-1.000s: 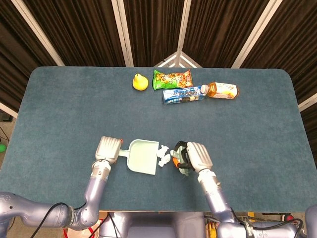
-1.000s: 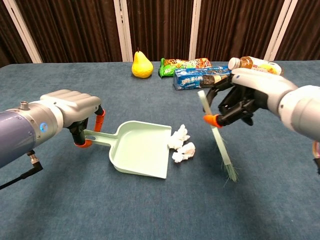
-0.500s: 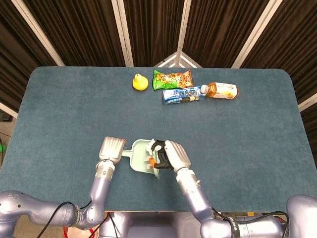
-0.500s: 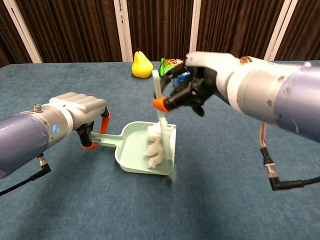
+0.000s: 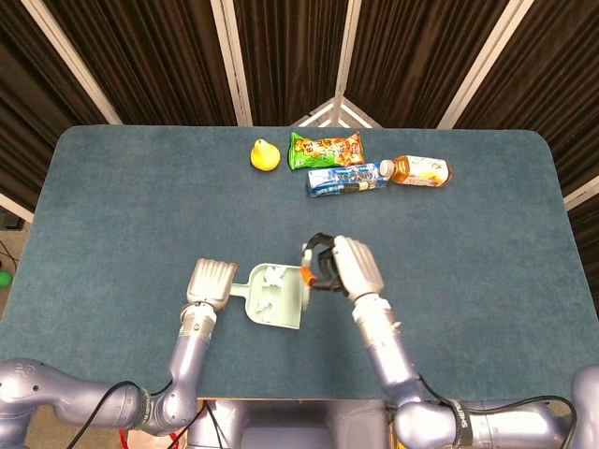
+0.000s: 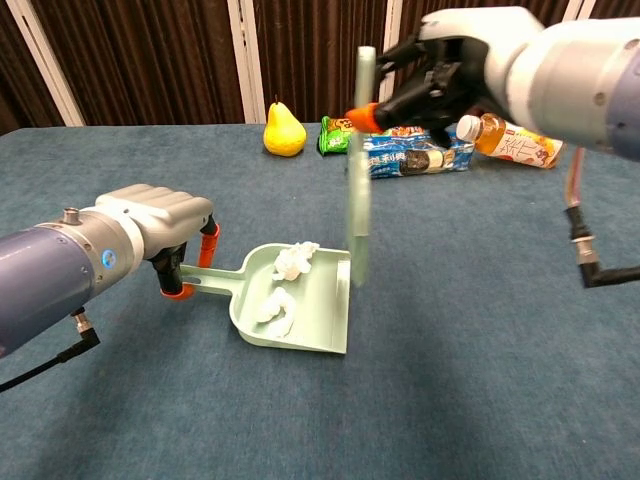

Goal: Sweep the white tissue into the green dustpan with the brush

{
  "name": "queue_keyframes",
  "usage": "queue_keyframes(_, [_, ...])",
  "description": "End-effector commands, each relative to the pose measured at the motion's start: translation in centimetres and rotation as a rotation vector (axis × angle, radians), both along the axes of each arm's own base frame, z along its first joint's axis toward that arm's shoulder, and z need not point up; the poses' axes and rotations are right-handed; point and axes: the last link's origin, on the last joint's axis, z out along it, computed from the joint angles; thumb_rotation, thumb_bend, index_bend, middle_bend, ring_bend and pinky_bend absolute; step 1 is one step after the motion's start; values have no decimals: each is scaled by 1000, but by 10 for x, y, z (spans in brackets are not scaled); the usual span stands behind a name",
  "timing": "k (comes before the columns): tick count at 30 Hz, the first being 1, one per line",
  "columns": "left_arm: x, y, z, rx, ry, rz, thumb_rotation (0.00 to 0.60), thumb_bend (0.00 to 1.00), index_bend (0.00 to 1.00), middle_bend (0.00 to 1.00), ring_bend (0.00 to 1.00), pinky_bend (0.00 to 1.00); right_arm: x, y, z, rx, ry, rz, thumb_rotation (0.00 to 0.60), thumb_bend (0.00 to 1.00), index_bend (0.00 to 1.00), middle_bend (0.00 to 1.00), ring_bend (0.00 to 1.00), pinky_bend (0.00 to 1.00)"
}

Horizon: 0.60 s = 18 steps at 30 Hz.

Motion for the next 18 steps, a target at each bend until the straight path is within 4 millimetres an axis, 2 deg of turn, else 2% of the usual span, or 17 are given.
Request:
queue_keyframes(1, [0, -1, 0, -1, -1, 0, 600, 507, 592, 1000, 963, 984, -24, -1, -3, 4, 57, -37, 600, 587, 893, 872, 918, 795])
queue_keyframes(4, [2, -3, -1, -4, -2, -2, 600, 507, 592, 1000, 963, 984, -41, 3, -13, 44, 86, -64, 600, 587, 893, 872, 917, 795])
queue_keyframes(9, [7, -5, -2, -1, -6, -9, 600, 507, 592, 1000, 963, 984, -47, 11, -28, 88, 102, -58, 600, 587, 892, 872, 918, 795])
queue_keyframes(13, [10, -6, -3, 1, -11, -10, 600, 507, 592, 1000, 963, 984, -41, 19, -40, 125, 93, -44, 600, 587, 892, 872, 917, 795])
queue_keyframes(18, [13, -8, -5, -2, -17, -7, 600, 507, 592, 1000, 963, 984, -21, 30, -46, 166, 41, -16, 600, 588, 892, 872, 918, 795])
